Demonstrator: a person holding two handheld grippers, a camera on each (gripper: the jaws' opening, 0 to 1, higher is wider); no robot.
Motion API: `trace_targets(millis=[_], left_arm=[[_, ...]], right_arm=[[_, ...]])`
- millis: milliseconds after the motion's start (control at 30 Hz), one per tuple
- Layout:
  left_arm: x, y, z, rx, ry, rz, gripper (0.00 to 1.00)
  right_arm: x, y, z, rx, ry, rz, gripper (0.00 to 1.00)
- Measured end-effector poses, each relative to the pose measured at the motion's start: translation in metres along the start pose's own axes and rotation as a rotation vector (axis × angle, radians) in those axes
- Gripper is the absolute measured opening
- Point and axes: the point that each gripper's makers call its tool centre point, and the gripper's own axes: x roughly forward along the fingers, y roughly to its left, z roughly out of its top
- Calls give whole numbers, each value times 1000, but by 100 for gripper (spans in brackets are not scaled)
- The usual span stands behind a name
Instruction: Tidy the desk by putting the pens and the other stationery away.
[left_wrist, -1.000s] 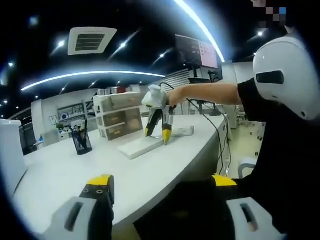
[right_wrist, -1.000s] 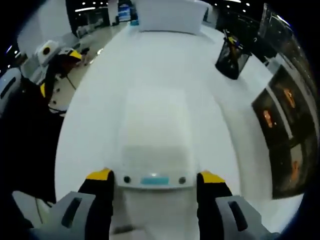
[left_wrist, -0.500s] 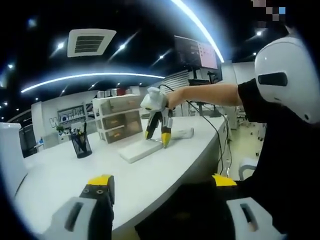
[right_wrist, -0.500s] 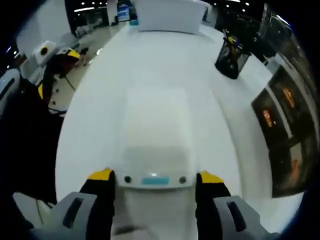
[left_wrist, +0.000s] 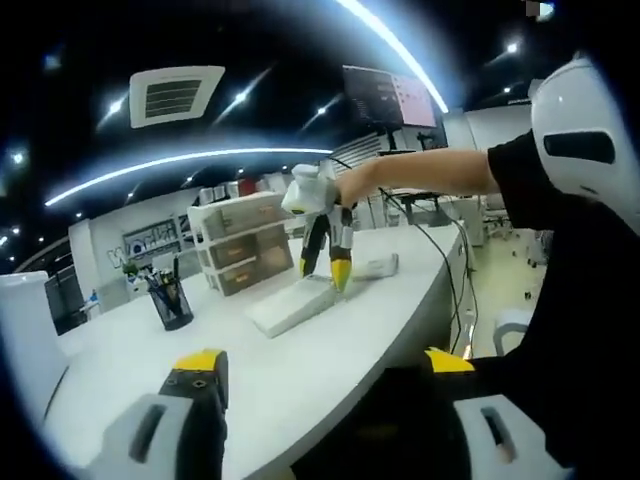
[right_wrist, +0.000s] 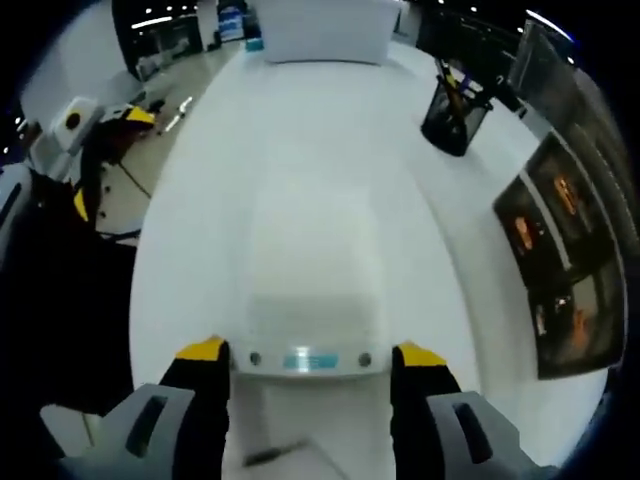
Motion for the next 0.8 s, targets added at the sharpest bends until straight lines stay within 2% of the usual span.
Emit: trace_targets(millis=[333, 533, 800], left_arm=[[11, 5, 4, 30, 9, 18, 77], [21, 7, 11, 81, 20, 28, 78], [42, 11, 10, 95, 29, 62, 81]], right_arm=[[-4, 6, 3, 57, 51, 11, 60], [-9, 9, 9, 69, 81, 0, 60], [-16, 12, 17, 91, 102, -8, 60]])
